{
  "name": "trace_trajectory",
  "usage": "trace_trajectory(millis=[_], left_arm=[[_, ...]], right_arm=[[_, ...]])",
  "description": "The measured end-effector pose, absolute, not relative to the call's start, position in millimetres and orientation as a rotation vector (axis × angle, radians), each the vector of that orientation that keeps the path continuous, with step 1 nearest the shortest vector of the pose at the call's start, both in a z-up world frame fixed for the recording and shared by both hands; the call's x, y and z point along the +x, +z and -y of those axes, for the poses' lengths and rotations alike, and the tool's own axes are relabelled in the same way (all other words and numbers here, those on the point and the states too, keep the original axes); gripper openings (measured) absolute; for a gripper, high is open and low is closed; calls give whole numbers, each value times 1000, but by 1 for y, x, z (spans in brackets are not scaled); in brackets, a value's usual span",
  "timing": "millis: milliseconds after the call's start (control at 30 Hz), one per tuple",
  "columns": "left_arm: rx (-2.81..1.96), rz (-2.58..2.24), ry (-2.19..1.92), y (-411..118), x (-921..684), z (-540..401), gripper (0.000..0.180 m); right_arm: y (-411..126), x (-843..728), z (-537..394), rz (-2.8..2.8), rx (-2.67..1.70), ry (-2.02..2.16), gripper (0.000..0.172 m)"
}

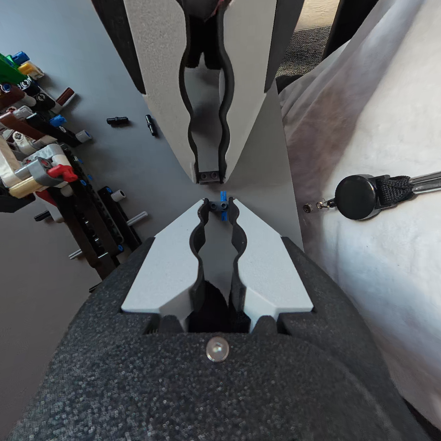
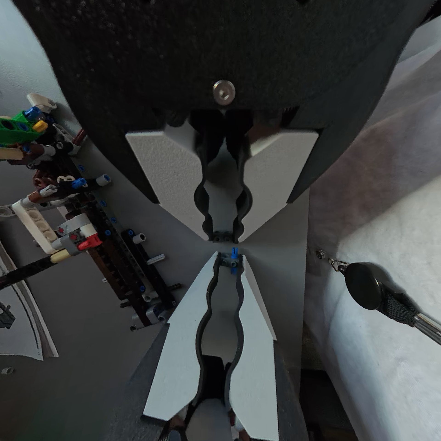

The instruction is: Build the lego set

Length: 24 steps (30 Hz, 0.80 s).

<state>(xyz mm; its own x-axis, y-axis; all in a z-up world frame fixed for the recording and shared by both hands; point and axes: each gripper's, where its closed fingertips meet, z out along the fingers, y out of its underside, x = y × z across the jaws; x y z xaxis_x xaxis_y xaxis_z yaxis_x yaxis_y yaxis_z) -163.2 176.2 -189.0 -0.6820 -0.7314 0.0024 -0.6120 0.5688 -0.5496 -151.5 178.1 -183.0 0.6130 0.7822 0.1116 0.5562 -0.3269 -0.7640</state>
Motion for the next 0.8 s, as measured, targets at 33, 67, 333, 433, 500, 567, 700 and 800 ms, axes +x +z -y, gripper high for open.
trace_trajectory(millis=[33, 67, 333, 433, 500, 567, 700, 800], left_arm=[[-1106, -2575, -781, -189, -164, -175, 14], [-1093, -2571, -792, -189, -164, -173, 14], [-1080, -2551, -795, -189, -163, -173, 14], [-1070, -2558, -725, -189, -163, -175, 14], [-1064, -2551, -716, -189, -163, -175, 14], [-1058, -2542, -712, -189, -163, -176, 19], [-1061, -2533, -741, -186, -166, -177, 24], [-1051, -2533, -737, -185, -166, -179, 25]], right_arm=[[-179, -153, -179, 1040, -2004, 360, 15], [-177, -153, -180, 1034, -1986, 347, 15], [-187, -164, -170, 1026, -2076, 373, 15], [-188, -163, -172, 995, -2095, 364, 15], [-189, -165, -169, 988, -2105, 390, 18], [-189, -162, -168, 967, -2114, 387, 29], [-185, -155, -165, 939, -2097, 368, 27], [-183, -156, -164, 928, -2084, 370, 26]])
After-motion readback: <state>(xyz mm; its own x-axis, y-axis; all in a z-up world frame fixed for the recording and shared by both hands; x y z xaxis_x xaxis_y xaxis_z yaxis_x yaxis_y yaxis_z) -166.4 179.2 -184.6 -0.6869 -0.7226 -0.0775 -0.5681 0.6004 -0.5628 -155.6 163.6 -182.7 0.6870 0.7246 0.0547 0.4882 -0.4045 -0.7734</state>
